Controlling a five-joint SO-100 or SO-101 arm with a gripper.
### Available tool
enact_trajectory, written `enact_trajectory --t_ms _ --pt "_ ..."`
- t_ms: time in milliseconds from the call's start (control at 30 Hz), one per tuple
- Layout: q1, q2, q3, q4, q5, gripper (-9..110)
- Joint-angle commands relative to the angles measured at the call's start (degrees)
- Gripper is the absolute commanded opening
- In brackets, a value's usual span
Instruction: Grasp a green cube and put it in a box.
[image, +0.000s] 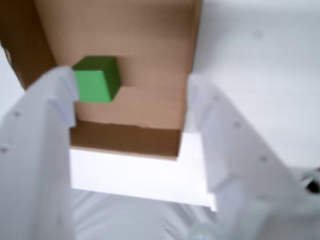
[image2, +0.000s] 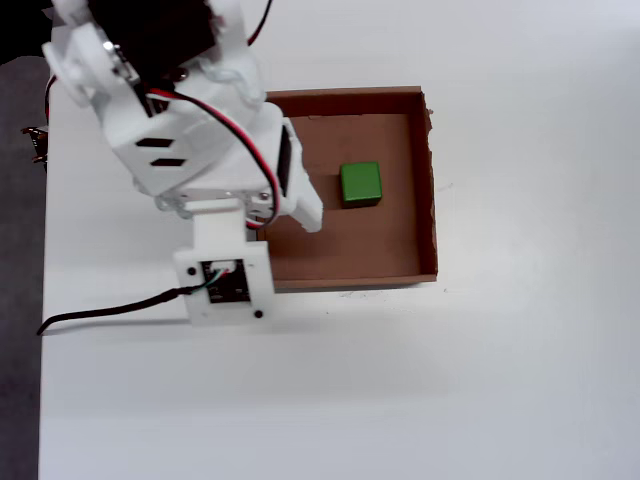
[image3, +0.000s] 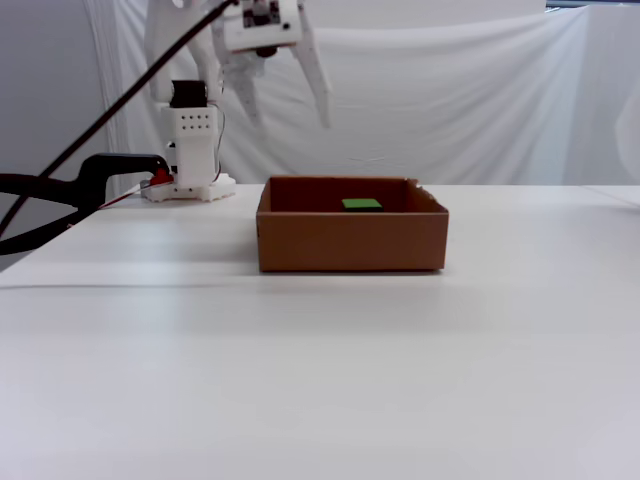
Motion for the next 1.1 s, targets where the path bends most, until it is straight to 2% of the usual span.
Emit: enact_trajectory --t_ms 0,400,800,1067 --pt "4.7 7.0 2.2 -0.1 -4.0 27" --pt "16.4 30.5 32.5 -8.9 -14.7 26" --pt "19.5 57.0 57.0 -2.9 -19.1 25" --pt "20.9 76.1 68.1 5.5 -20.9 25"
